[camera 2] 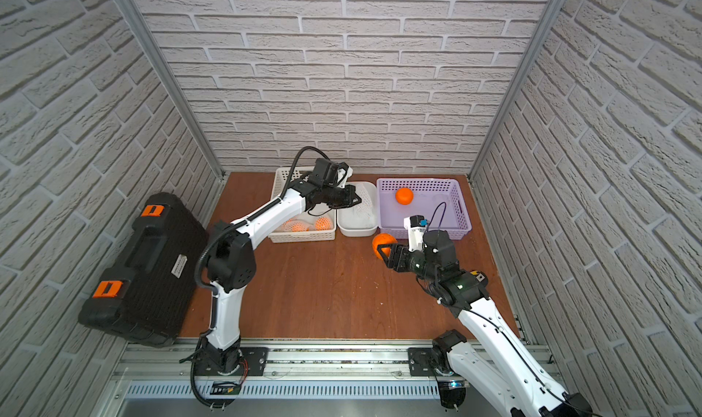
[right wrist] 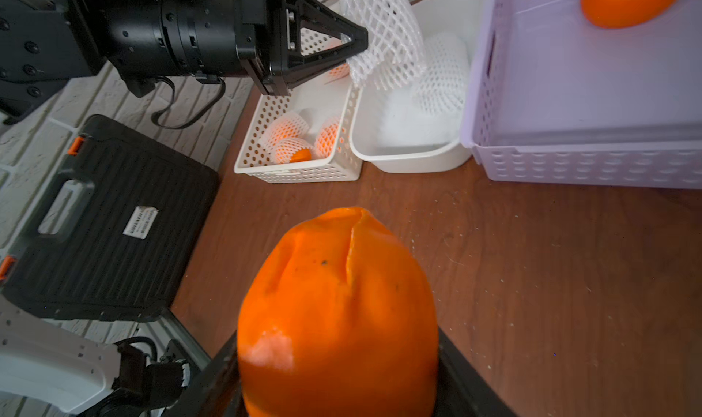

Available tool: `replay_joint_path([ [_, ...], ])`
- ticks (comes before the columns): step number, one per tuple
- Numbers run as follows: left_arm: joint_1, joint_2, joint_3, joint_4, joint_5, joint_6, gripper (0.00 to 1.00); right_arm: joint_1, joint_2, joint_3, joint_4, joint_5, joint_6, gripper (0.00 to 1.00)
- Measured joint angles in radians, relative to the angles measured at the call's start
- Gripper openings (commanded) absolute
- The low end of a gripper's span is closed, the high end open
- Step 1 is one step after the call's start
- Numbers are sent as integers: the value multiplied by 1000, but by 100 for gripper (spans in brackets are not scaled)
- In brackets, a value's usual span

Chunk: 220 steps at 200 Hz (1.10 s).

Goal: Remove foam nets from oranges
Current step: Place the foam net into the storage box.

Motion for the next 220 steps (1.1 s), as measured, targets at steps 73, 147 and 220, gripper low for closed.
replay_joint_path([
  [73, 12, 275, 346, -259, -55, 51, 79, -47, 51, 47, -92, 130, -10, 44],
  [147, -3, 243, 347, -355, -130, 84, 88, -120, 245, 158, -104, 229, -5, 45],
  [220, -66, 55, 103, -235, -193, 9, 84, -144, 372, 262, -103, 259, 6, 45],
])
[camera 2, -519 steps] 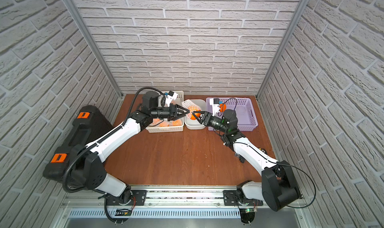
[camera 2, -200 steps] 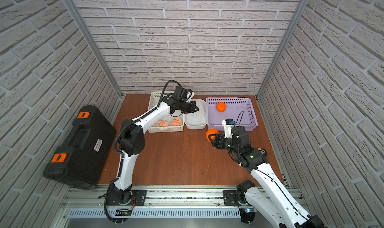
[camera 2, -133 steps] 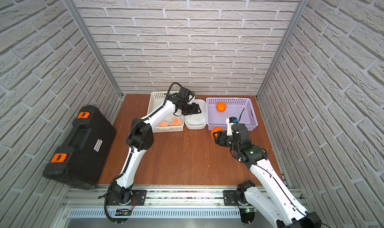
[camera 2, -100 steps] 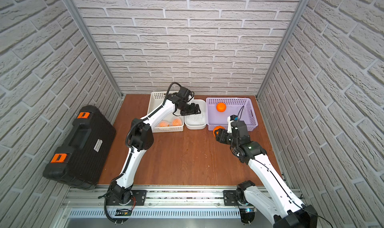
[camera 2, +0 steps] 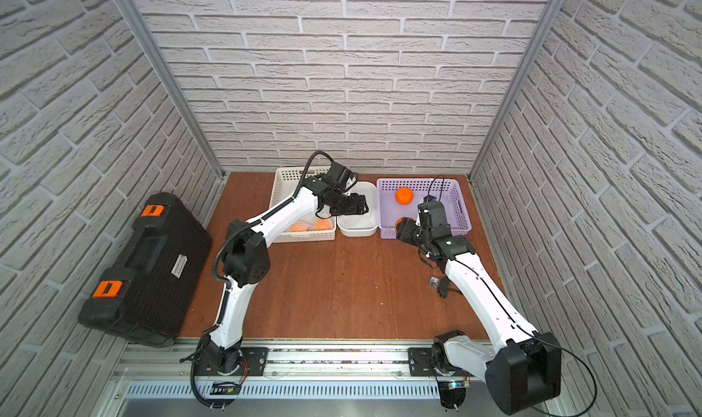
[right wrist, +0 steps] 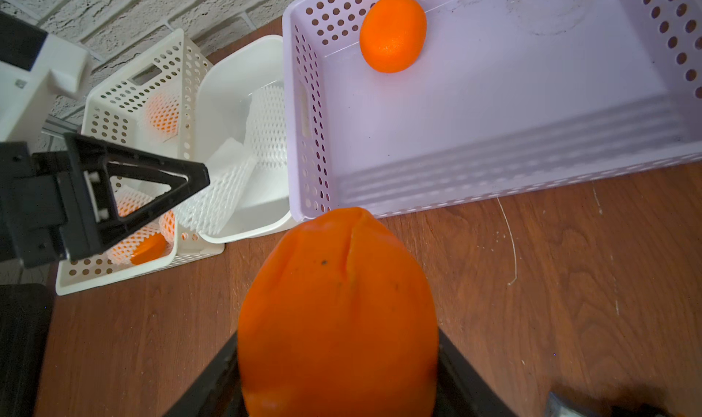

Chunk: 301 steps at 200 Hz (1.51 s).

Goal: Remove foam nets from oranges
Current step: Place the foam net into the storage box, then place the orange in the basket.

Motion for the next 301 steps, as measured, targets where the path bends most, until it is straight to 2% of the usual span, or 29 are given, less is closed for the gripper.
replay_joint_path([
  [40, -24, -24, -73, 128, -33, -119, 84, -16, 21, 33, 2, 3, 0, 45],
  [74, -14, 20, -92, 203, -58, -147, 84, -28, 32, 36, 8, 0, 0, 44],
  [101, 5, 88, -53, 200, -87, -130, 85, -36, 36, 36, 8, -6, 0, 44],
  [148, 16, 208, 128, 86, -243, -55, 88, -52, 40, 34, 19, -23, 5, 44],
  [167, 12, 217, 158, 53, -292, -19, 90, -55, 42, 34, 23, -28, 9, 44],
  [207, 5, 197, 160, 49, -282, 13, 91, -65, 64, 34, 39, -38, 11, 44],
  [236, -23, 115, 159, 53, -230, 19, 92, -77, 124, 36, 59, -46, 16, 45],
  [257, -51, 1, 141, 75, -197, 17, 92, -85, 200, 60, 69, -56, 16, 46],
  [283, -75, -235, -23, 156, -198, 11, 95, -104, 337, 138, 102, -99, 26, 48],
  [301, -74, -403, -175, 212, -245, 3, 96, -119, 433, 195, 142, -133, 42, 54],
])
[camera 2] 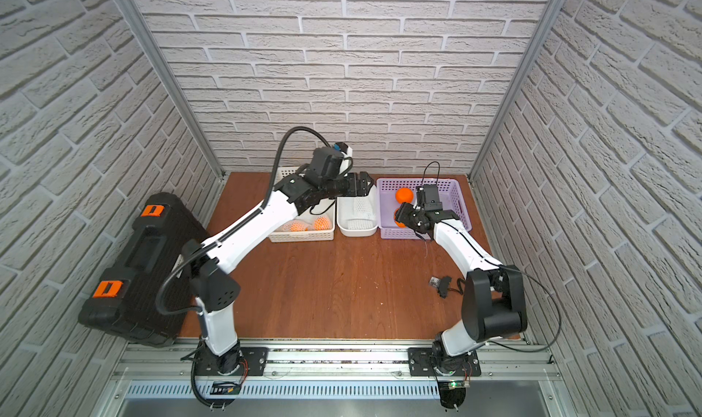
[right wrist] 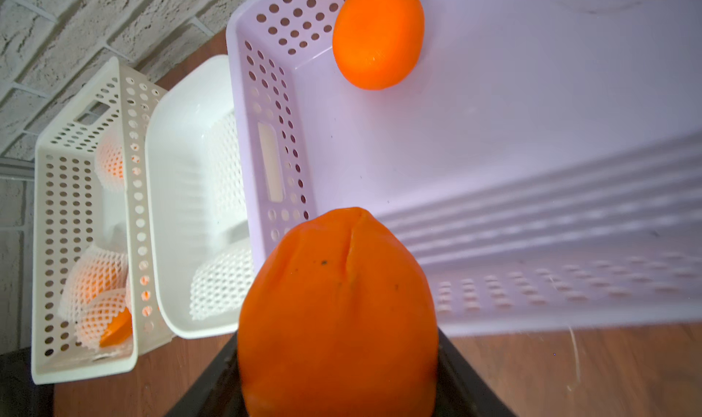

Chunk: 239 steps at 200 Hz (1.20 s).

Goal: Remove foam nets from oranges
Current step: Place the orange in the basket.

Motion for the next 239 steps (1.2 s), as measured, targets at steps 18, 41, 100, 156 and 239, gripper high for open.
replay_joint_path([
  [18, 8, -159, -179, 56, -71, -19, 98, -10, 83, 39, 46, -33, 18, 55],
  [41, 27, -332, -431, 92, -156, -41, 98, -15, 190, 106, 76, -70, 30, 56],
  [100, 153, -613, -790, 90, -288, -52, 98, -29, 411, 284, 113, -123, 72, 62],
  [156, 191, -637, -854, 119, -290, -86, 98, -64, 472, 322, 135, -143, 141, 81],
  [239, 426, -484, -871, 189, 7, -235, 98, -71, 235, 192, 148, -155, 183, 87],
])
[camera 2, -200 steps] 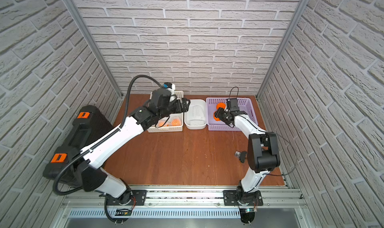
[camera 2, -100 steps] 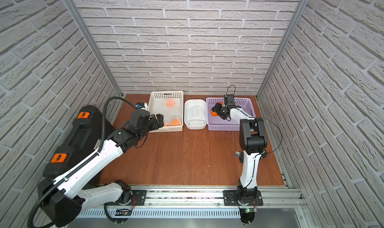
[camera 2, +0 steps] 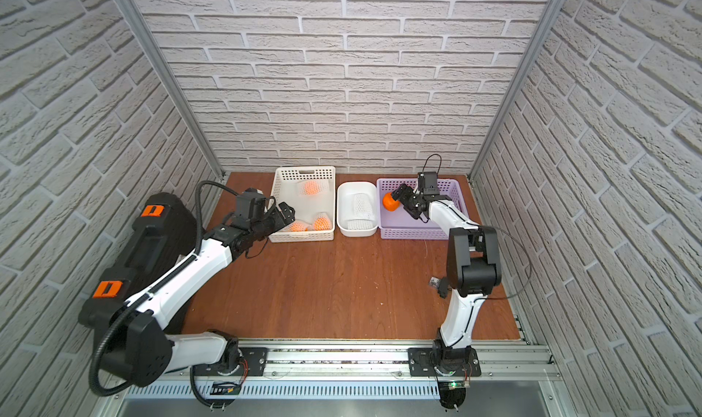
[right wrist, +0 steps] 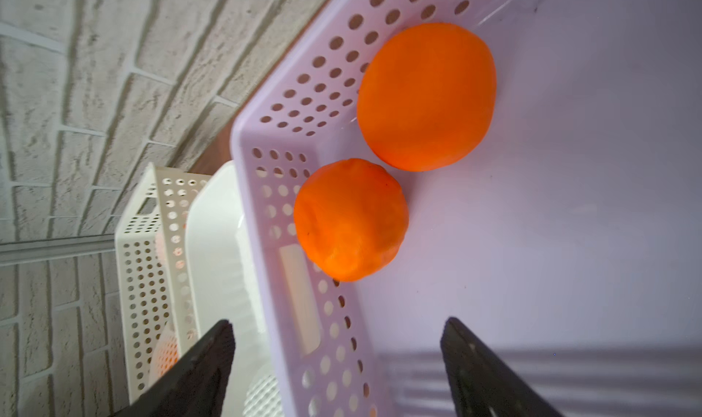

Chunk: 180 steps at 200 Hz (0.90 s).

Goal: Remove foam nets from oranges
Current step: Place the orange in the basket, then pick up the orange from the basket.

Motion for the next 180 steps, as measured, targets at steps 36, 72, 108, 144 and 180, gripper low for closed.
replay_joint_path([
  [36, 95, 21, 0, 50, 101, -21, 98, 13, -277, -88, 55, 35, 52, 86],
  [72, 123, 57, -32, 199, 224, -66, 98, 89, -527, -106, 97, 67, 58, 84],
  [108, 104, 48, -90, 273, 225, -118, 98, 196, -692, -162, 139, 63, 22, 84],
  [144, -8, 13, -84, 250, 50, -212, 97, 372, -740, -280, 174, 125, -70, 82],
  [180, -75, 134, 63, 211, -77, -434, 95, 501, -710, -443, 219, 214, -146, 79],
])
